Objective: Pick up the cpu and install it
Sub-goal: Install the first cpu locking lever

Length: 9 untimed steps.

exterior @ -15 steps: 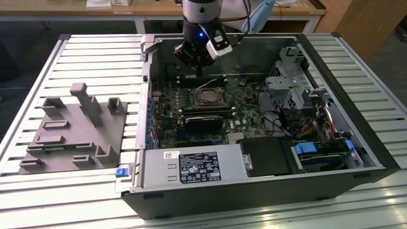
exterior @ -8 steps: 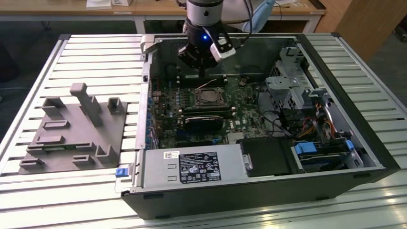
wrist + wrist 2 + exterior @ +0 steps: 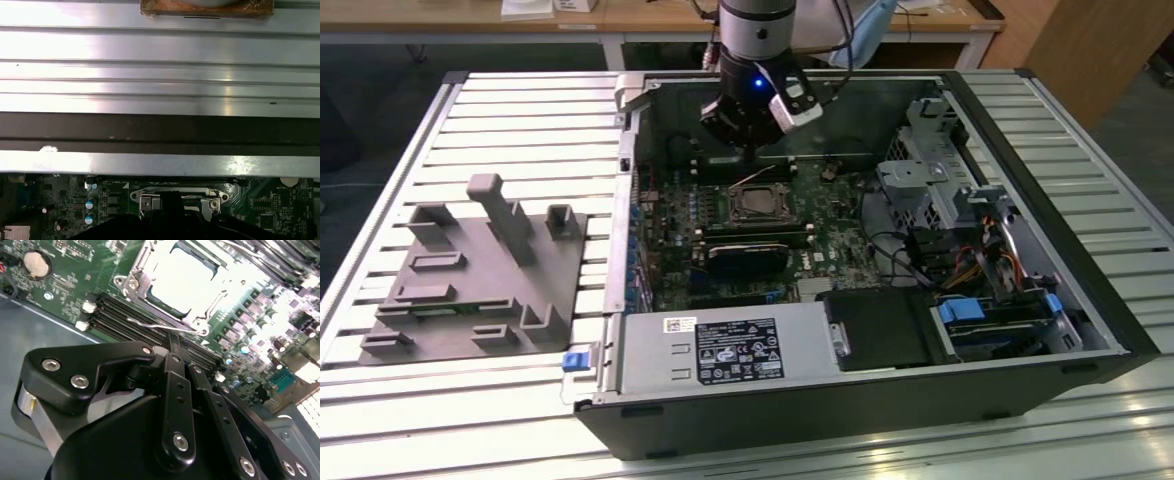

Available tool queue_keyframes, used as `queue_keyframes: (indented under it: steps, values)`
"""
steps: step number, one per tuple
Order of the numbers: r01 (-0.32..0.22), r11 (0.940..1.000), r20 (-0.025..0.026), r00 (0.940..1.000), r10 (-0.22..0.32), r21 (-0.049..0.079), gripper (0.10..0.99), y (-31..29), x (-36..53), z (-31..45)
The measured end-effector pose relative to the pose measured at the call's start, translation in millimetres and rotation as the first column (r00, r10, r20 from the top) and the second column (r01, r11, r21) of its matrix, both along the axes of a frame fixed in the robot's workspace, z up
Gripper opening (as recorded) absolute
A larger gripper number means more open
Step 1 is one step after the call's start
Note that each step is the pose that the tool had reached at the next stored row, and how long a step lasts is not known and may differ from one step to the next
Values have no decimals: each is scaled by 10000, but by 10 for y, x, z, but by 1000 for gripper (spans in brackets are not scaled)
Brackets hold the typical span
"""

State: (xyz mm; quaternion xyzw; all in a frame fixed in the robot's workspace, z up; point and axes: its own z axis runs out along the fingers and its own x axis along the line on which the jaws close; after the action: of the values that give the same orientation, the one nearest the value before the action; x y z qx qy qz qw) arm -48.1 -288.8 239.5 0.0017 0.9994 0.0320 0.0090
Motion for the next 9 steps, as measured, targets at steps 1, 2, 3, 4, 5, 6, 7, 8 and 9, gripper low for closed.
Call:
queue_keyframes:
  steps: [1, 2, 3, 4, 5, 6, 7, 8, 9]
  values:
    - [0, 10000, 1, 10000, 0, 0, 106, 4, 13, -6]
    - [0, 10000, 2, 10000, 0, 2, 106, 6, 25, -13]
    - [-1, 10000, 2, 10000, 1, 2, 106, 10, 36, -20]
    - [-1, 10000, 1, 10000, 1, 2, 106, 15, 45, -29]
    - [-1, 10000, 1, 10000, 1, 1, 106, 20, 53, -39]
    - [-3, 10000, 0, 10000, 3, 0, 106, 25, 59, -52]
    - [-2, 10000, 0, 10000, 2, -1, 106, 32, 64, -65]
    - [-3, 10000, 1, 10000, 3, -1, 106, 37, 69, -79]
    - [-5, 10000, 1, 10000, 5, -2, 106, 43, 73, -95]
